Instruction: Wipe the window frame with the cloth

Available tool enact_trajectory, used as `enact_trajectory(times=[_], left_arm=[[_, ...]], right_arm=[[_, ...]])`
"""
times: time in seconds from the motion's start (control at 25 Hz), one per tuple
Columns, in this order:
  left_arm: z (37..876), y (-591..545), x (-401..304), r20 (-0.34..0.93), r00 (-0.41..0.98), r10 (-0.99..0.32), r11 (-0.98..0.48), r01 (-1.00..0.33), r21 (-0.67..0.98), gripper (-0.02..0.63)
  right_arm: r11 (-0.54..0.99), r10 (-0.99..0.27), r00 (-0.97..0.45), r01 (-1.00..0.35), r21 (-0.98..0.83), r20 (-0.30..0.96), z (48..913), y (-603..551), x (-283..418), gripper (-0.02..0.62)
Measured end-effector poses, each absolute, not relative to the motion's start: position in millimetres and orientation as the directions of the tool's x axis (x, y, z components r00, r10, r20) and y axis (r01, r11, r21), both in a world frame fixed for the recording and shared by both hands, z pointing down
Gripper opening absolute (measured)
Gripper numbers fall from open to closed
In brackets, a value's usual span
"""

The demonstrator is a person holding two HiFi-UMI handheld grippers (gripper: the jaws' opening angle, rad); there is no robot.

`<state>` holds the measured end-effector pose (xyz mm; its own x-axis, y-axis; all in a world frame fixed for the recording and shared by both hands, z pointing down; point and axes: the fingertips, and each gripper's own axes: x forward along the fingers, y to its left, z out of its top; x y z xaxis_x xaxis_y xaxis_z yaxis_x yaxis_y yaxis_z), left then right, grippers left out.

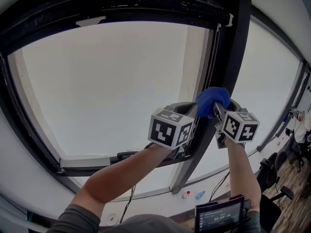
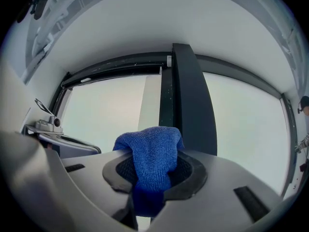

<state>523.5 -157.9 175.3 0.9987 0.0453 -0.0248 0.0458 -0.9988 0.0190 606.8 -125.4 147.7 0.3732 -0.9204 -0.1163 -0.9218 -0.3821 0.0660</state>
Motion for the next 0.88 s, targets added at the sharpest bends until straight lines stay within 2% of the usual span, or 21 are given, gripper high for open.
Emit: enact_trajectory(times=[0.36, 0.64, 0.88], left_arm=[[89, -165, 525, -0.105, 0.994, 0.036, -0.997, 0.028, -0.078, 0.009], [24, -175, 519, -0.167, 0.985, 0.028, -0.993, 0.008, -0.120, 0.009], [-14, -176, 512, -0.207, 0.978, 0.006, -0.983, -0.033, -0.182, 0.009]], right_arm=[[-0.378, -0.915, 0.356, -0.921, 0.092, -0.193, 53, -124, 612, 0.120], [-0.392, -0.909, 0.343, -0.897, 0.204, -0.237, -12, -130, 606, 0.120], [-0.392, -0.898, 0.331, -0.902, 0.183, -0.291, -52, -132, 608, 0.120]])
